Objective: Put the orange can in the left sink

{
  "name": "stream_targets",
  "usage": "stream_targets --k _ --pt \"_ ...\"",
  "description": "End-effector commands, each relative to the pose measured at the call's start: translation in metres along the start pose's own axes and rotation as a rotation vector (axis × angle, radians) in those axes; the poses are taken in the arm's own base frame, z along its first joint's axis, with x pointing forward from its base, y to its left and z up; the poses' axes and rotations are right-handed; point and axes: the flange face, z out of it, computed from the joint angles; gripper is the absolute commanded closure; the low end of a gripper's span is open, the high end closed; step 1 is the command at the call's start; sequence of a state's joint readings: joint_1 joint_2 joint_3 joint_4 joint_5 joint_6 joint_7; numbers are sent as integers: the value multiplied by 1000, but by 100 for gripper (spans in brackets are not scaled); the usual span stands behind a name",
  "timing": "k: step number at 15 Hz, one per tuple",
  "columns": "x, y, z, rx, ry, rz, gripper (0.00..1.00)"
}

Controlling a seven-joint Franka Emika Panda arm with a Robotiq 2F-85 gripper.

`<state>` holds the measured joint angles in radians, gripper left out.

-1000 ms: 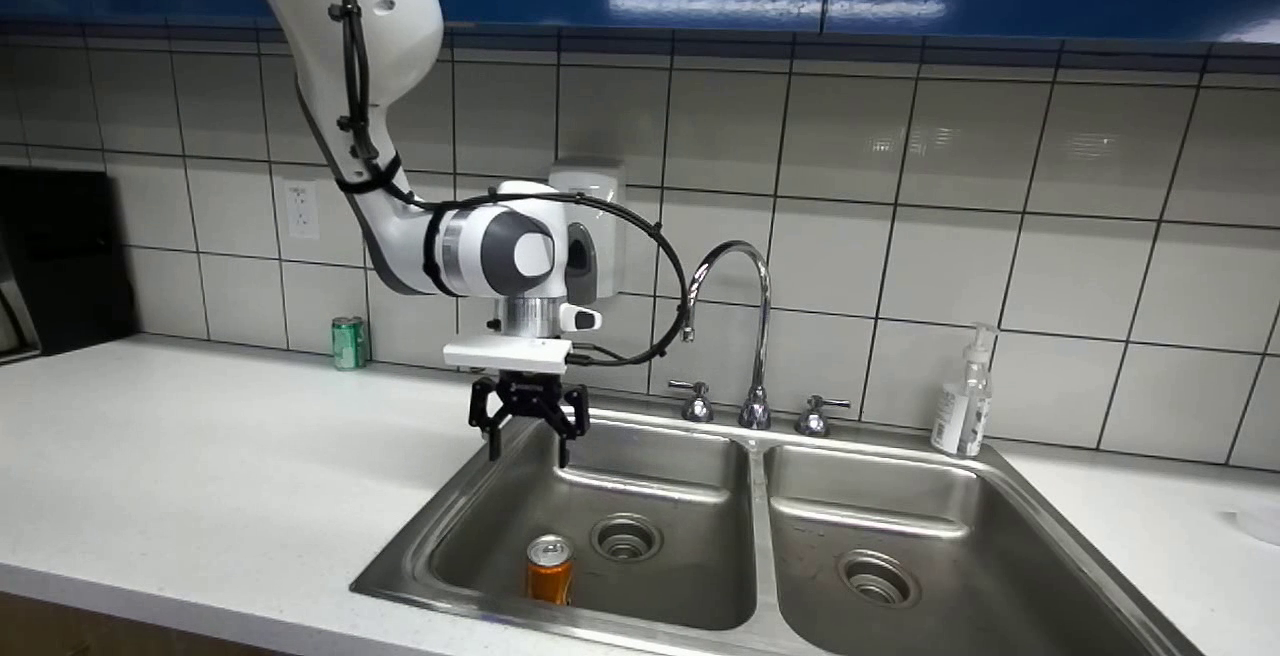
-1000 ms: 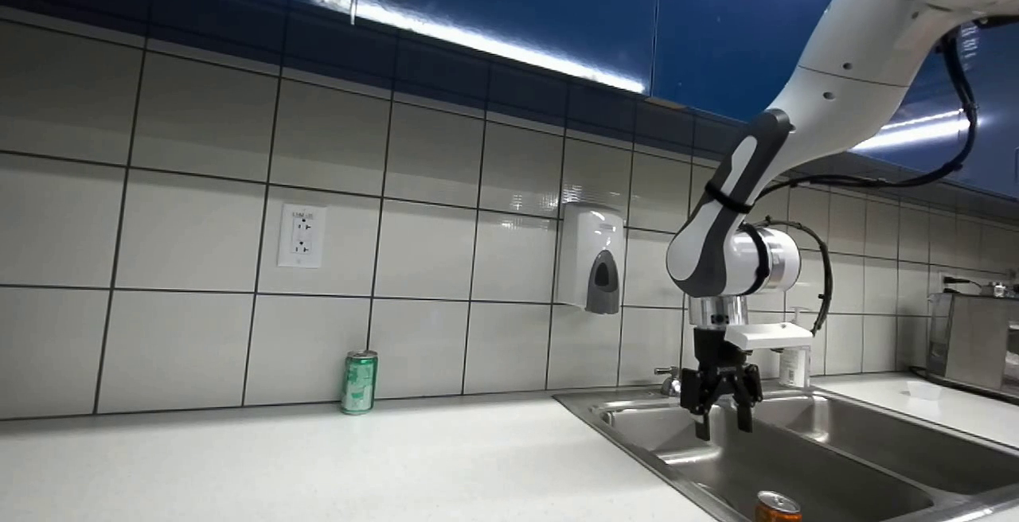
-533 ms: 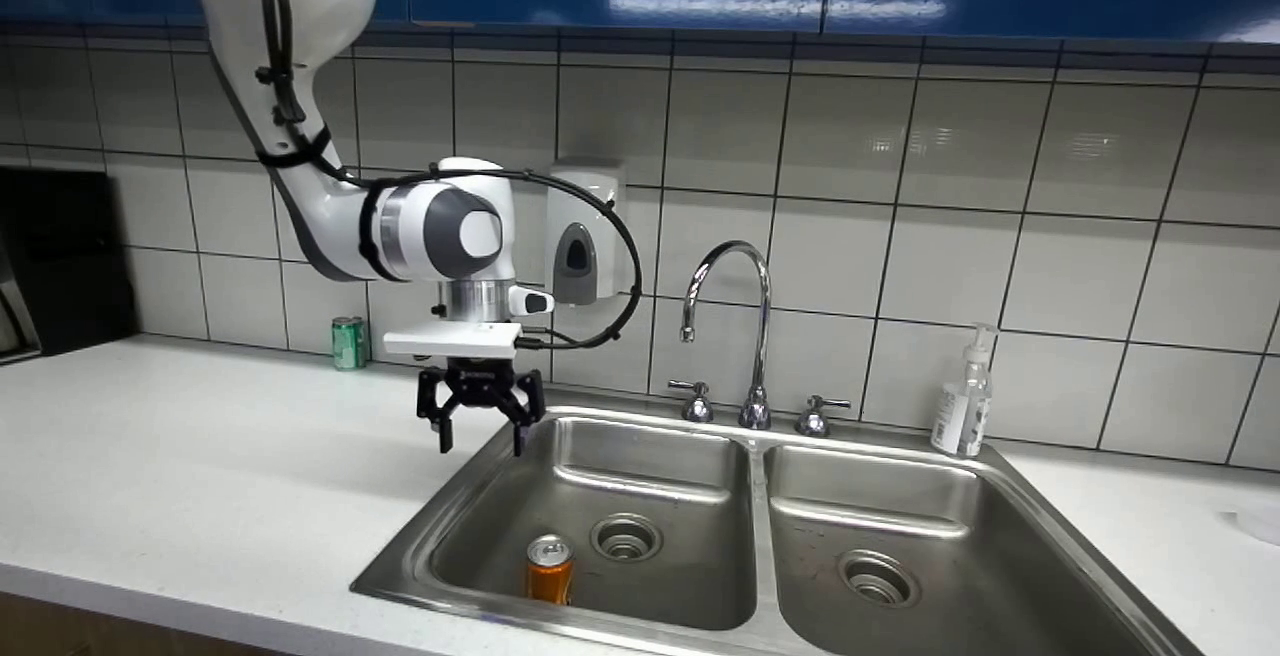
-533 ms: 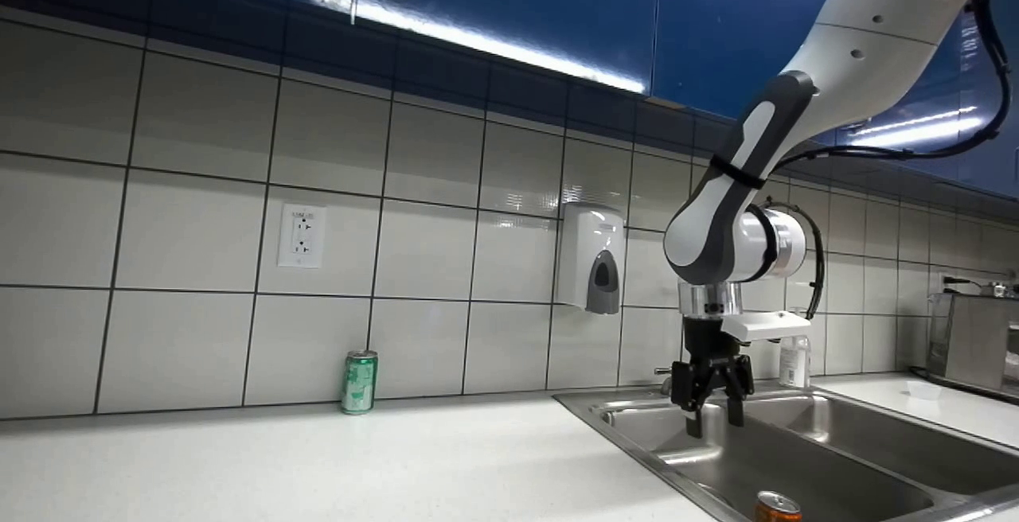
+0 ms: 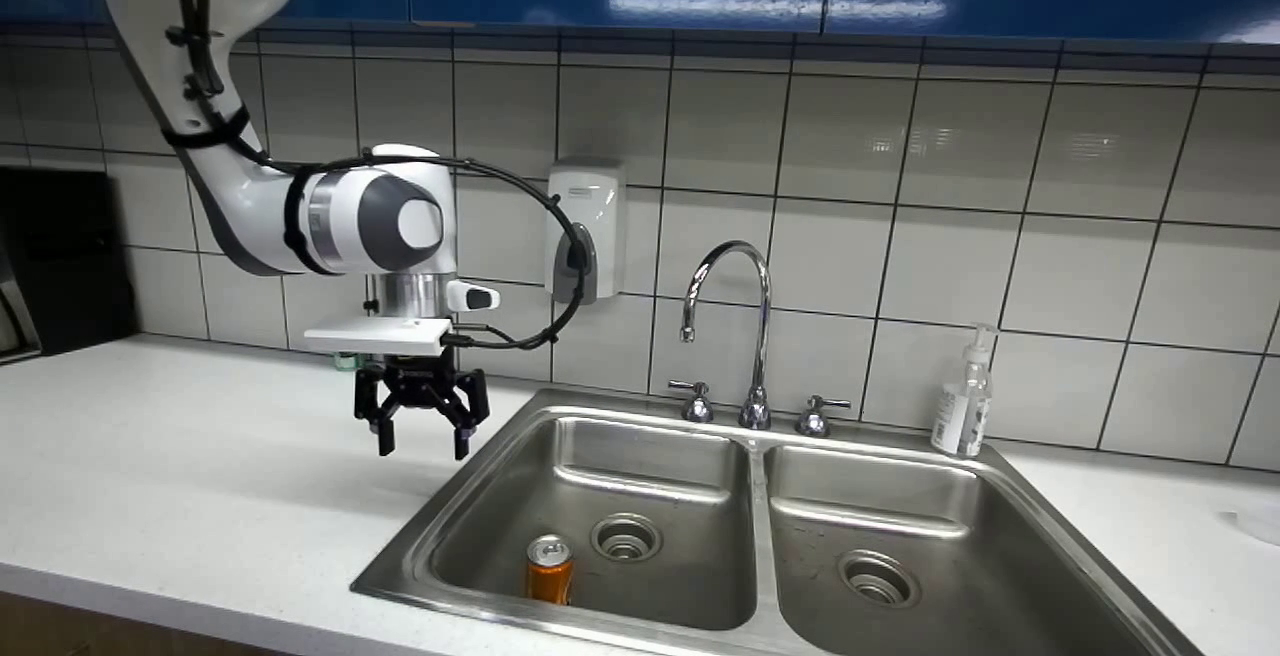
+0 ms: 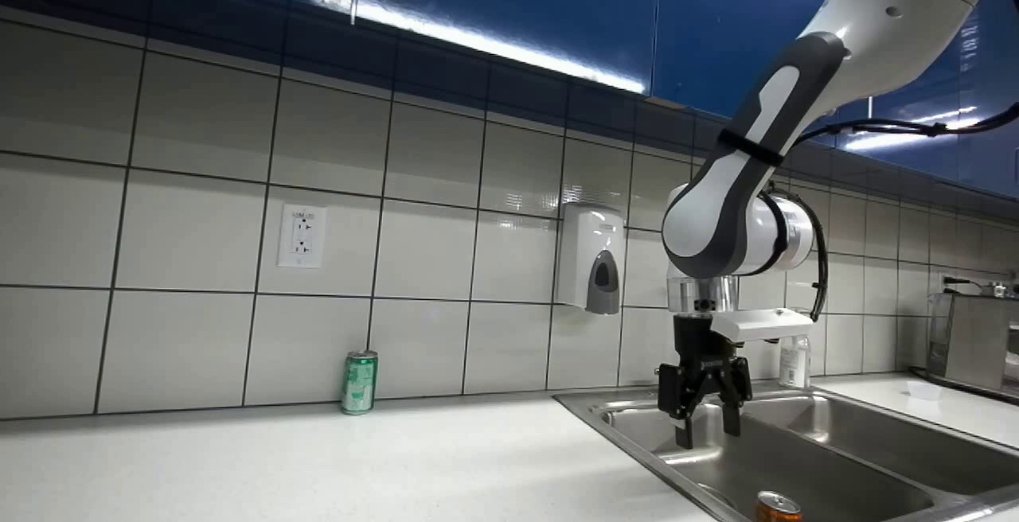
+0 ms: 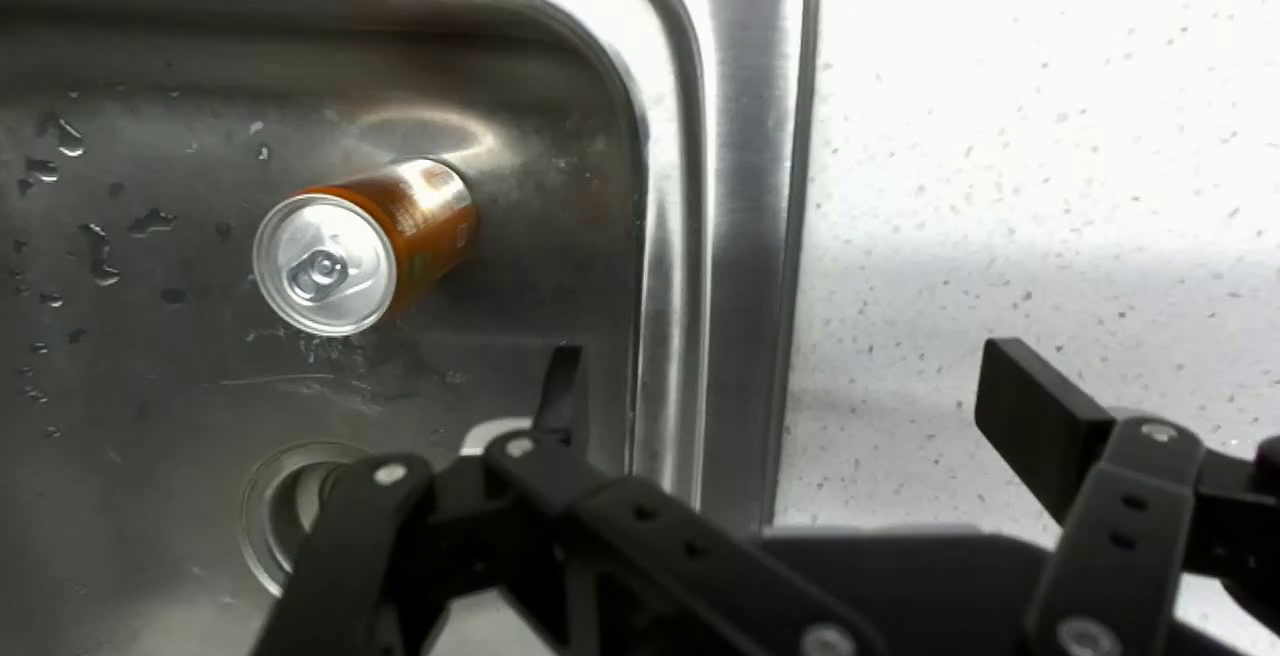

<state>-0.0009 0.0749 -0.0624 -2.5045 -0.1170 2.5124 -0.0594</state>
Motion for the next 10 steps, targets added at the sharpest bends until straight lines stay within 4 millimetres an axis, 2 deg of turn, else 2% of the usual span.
stream_targets --k 1,7,8,10 --pt "-21 -24 -9 -16 10 24 0" --pt "-35 -48 -10 -24 -15 25 0" --pt "-24 -42 -2 -2 -14 10 0" --pt "-26 -45 -2 -2 -15 12 0"
